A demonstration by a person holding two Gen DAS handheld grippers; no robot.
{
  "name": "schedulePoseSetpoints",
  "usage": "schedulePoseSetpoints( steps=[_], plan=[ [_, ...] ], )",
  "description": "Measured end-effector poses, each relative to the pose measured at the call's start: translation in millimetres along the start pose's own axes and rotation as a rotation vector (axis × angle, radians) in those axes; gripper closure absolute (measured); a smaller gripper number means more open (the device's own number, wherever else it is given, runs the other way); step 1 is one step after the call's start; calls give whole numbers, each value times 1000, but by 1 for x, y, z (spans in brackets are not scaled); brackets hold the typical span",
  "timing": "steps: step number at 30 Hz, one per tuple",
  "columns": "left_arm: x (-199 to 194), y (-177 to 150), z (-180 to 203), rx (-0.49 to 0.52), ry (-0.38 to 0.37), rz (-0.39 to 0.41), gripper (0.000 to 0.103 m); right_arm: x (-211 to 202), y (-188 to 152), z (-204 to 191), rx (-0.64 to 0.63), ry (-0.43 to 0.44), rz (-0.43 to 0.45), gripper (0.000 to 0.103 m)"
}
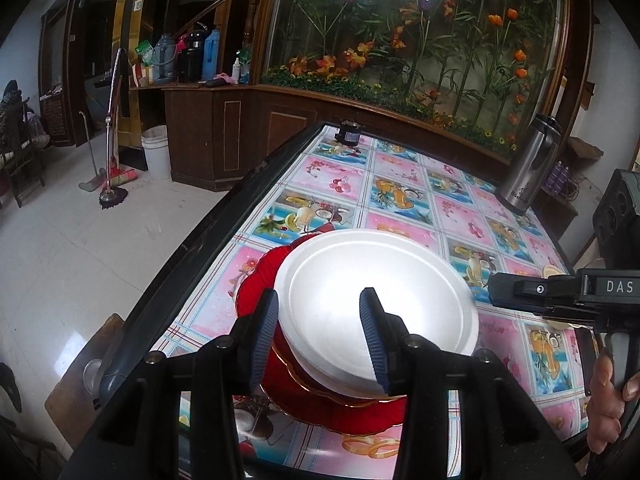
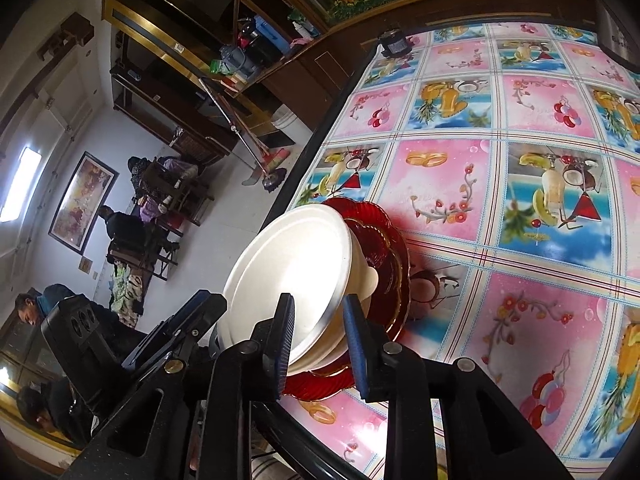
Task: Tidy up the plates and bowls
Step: 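Lower the white bowl onto the stack with the left tool and release, then grasp the rim of the beige paper bowl with the right tool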
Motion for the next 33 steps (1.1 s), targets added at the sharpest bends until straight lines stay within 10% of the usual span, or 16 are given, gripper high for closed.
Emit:
schedulePoseSetpoints(
  steps=[12,22,33],
  plan=[
    [-27,2,52,89,-94,45,55,-73,3,83,121,-63,153,75],
    [22,-53,163,247,-312,-177,46,-138,-6,192,317,-120,280,68],
    [58,-95,211,327,-341,-323,37,-139,-4,249,320,-267,236,57]
  ],
)
Point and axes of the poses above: each gripper's, at about its wrist camera, not at the fingertips, and x roughly the way its jaws point, z to its right, y to its top, the point moved 3 cm from there along x, roughly the way its jaws point, and after that the axes turned 4 degrees about -y, right-handed, at the moved point
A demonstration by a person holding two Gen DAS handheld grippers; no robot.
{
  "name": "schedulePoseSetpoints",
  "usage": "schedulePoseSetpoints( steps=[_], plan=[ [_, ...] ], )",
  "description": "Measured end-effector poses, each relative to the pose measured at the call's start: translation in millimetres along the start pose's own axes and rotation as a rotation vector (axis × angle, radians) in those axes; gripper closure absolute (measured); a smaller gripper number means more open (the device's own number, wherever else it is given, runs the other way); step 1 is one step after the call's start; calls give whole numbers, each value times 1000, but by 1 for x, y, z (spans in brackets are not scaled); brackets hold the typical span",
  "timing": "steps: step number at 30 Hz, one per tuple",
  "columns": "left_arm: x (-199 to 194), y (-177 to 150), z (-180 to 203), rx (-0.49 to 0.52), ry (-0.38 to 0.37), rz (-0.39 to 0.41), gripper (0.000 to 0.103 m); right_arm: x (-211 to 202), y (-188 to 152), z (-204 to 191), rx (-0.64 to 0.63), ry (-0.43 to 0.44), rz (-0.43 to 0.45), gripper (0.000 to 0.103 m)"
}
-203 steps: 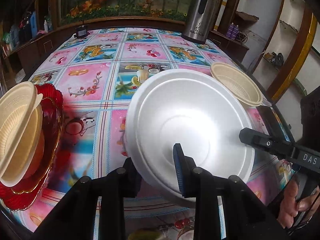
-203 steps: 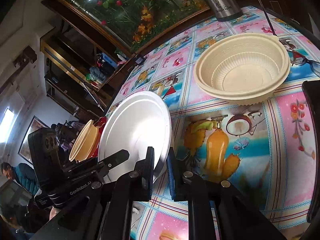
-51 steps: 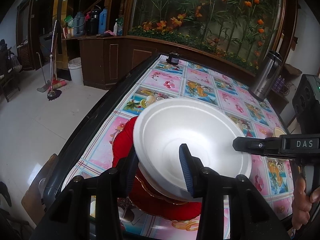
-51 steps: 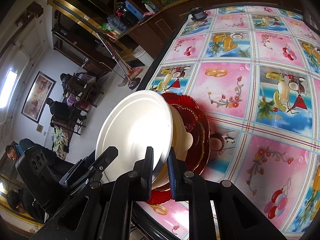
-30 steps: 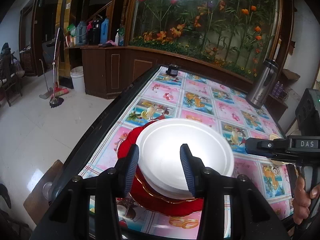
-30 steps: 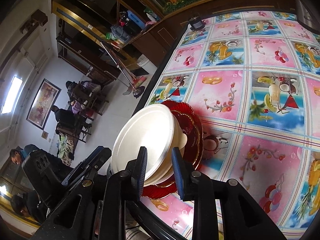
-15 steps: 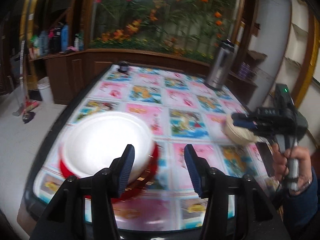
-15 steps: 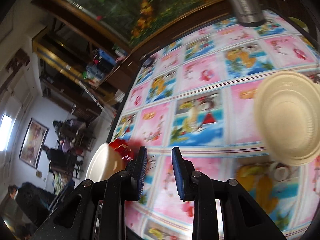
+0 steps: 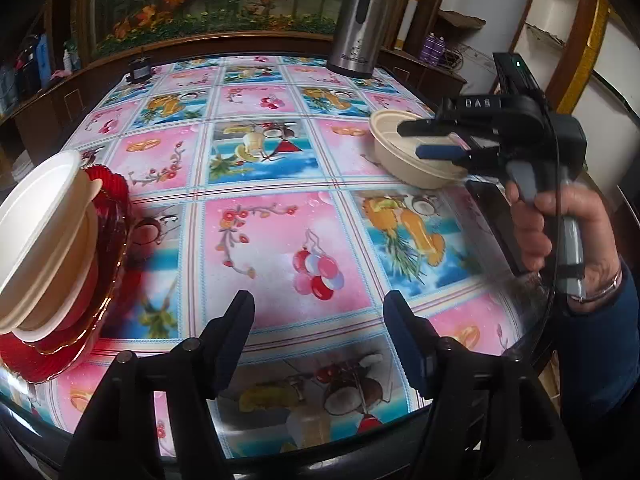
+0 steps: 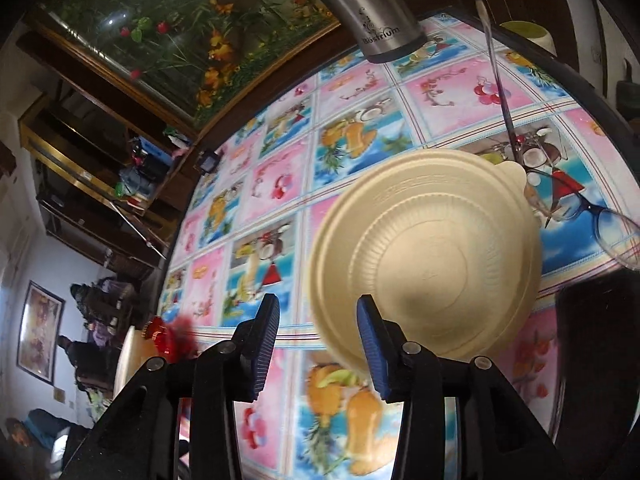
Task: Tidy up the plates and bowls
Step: 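Grasp the rim of the beige paper bowl with the right tool, then grasp the beige bowl with the left tool while the right tool releases it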
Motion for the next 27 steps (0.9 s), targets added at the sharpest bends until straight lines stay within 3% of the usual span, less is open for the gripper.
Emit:
schedulePoseSetpoints(
  steps=[8,13,15,17,20,23,27],
  plan=[
    [-11,6,-17,-41,28,32,36,14,-21,-23,-62,61,-79,53],
    [-20,7,-24,-53,36,51,36,17,-57,-58,-92,189,-190,52],
    [-22,7,-26,-58,38,58,36,12,-71,-72,-97,297,-229,51],
    [-23,8,-28,-63,39,61,36,-4,-73,-77,-107,331,-183,51],
    [-22,9,-29,-69,36,61,36,-36,-59,-64,-105,277,-22,51],
    [-20,12,-28,-73,34,68,36,-57,-51,-39,-90,179,78,52],
    [-13,20,-27,-96,15,81,36,-62,-54,-5,-43,130,90,60]
  ],
)
Point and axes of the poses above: each gripper's, at about its wrist camera, not at the fingertips, and x roughly the way its jaws point, z to its right, y to its top, the point moved 3 cm from there along x, roughly the way its jaws point, and after that the axes turned 4 degrees about -y, right-handed, at the moved point
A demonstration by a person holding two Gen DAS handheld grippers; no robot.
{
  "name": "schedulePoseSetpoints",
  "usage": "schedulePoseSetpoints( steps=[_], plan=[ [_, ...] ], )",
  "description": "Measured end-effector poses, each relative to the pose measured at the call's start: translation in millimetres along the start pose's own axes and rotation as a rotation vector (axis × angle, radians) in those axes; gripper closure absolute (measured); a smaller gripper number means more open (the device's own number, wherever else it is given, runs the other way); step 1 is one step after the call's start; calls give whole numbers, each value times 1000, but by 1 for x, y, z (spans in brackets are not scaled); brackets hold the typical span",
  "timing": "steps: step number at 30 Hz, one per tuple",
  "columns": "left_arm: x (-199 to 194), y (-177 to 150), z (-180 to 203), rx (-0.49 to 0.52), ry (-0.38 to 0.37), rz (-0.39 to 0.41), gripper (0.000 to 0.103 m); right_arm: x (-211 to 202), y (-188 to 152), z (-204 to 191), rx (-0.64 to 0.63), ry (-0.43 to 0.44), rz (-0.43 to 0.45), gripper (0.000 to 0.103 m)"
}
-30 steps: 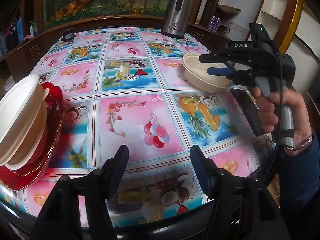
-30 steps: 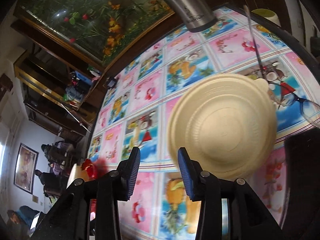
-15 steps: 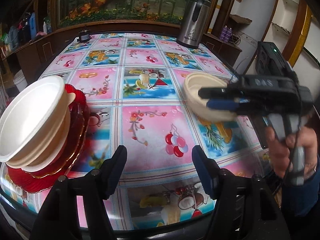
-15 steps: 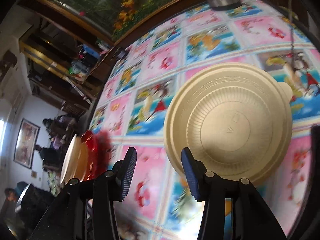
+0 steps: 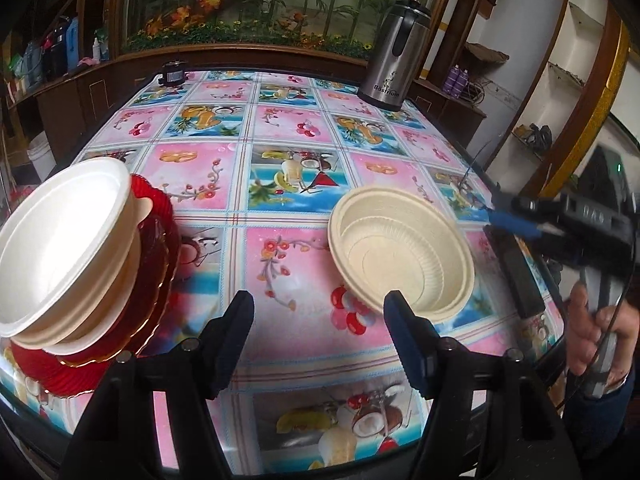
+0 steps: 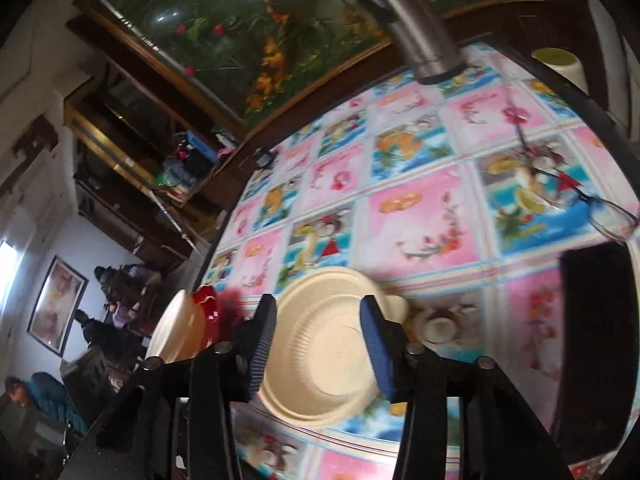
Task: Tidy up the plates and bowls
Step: 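Grasp the beige bowl with the left tool while the right tool releases it, then carry the beige bowl with the left tool over the plate stack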
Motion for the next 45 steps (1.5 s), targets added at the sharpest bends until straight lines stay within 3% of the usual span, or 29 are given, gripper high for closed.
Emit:
schedulePoseSetpoints(
  steps=[1,3,5,9,12,14,15,16,27,45],
  plan=[
    [3,2,1,-5,-2,1,36,0,-2,6,12,-2,-5,60],
    [12,6,2,-12,-2,3,37,2,-7,17,26,2,-21,71],
    [23,11,3,-21,-5,-7,54,5,-13,23,27,-5,-35,72],
    [43,16,4,-27,-4,-35,62,14,-22,19,0,27,-71,72],
    [55,16,5,-24,-8,-57,66,22,-25,16,-21,-3,-78,72],
    [62,14,9,-10,-9,-72,78,28,-27,17,-23,-9,-88,75],
    [65,12,11,-5,-15,-82,79,32,-29,17,-24,-13,-98,85],
    [66,11,11,0,-6,-78,79,35,-31,17,-23,-4,-106,88],
    [40,12,19,76,77,14,79,28,-38,-3,-64,0,-71,88],
    [17,14,17,111,124,84,79,23,-37,-27,-103,15,-52,88]
  ],
)
Point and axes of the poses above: each gripper's, at about its wrist camera, not at the fingertips, and x roughly the way its jaws point, z to its right, y to its top, the point moved 3 cm from there along x, roughly the way its jaws point, and after that the axes turned 4 degrees about -y, right-handed, at the moved point
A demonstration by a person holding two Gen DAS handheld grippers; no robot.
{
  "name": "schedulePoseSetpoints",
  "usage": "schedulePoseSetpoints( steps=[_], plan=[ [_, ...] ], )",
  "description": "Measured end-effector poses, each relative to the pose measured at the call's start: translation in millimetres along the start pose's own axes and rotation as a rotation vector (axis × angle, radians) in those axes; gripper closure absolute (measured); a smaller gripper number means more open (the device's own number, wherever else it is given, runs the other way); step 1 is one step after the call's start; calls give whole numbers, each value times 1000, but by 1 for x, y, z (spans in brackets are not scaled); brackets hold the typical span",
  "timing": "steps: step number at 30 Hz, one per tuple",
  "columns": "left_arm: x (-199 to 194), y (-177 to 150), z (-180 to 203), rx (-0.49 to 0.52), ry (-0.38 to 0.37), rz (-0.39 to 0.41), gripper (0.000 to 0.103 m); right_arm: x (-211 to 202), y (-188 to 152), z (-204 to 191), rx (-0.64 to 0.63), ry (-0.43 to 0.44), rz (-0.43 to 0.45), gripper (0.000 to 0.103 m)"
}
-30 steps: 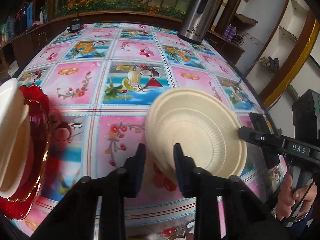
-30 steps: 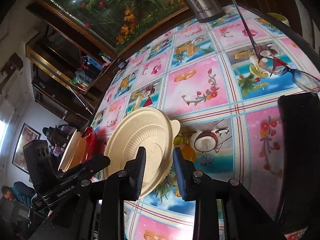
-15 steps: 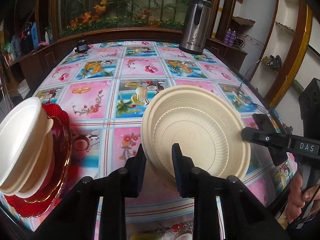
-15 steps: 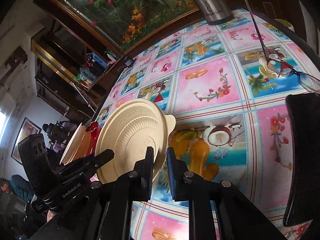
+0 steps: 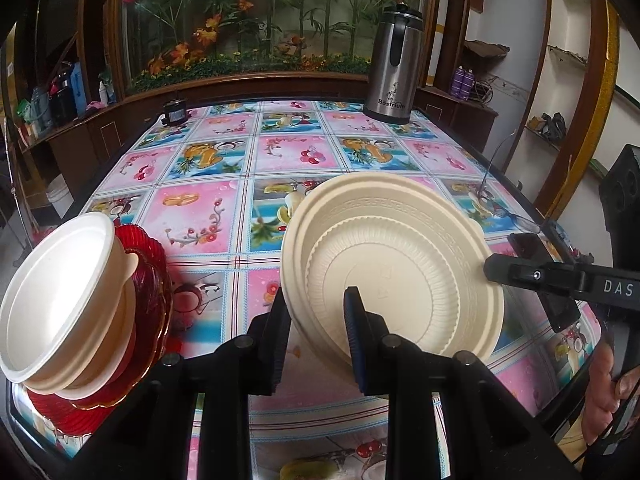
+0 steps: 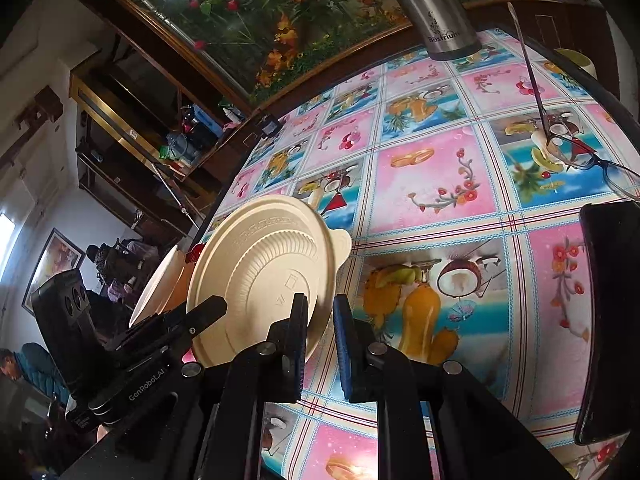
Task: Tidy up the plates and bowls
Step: 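Carry the beige bowl with the left tool over the plate stack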
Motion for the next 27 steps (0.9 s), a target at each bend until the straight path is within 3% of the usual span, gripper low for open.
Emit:
schedulePoseSetpoints(
  steps=[27],
  plan=[
    [-40,6,-17,-28,27,98,74,-4,5,-43,-73,13,10,88]
  ],
)
Point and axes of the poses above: each gripper's, at about its wrist camera, not at the fingertips, and x roughly the way its jaws point, z to its right, y to its top, the point moved 3 cm from there along x, roughly the way its jaws point, and after that the axes turned 4 degrees about -y, right-handed, at the moved point
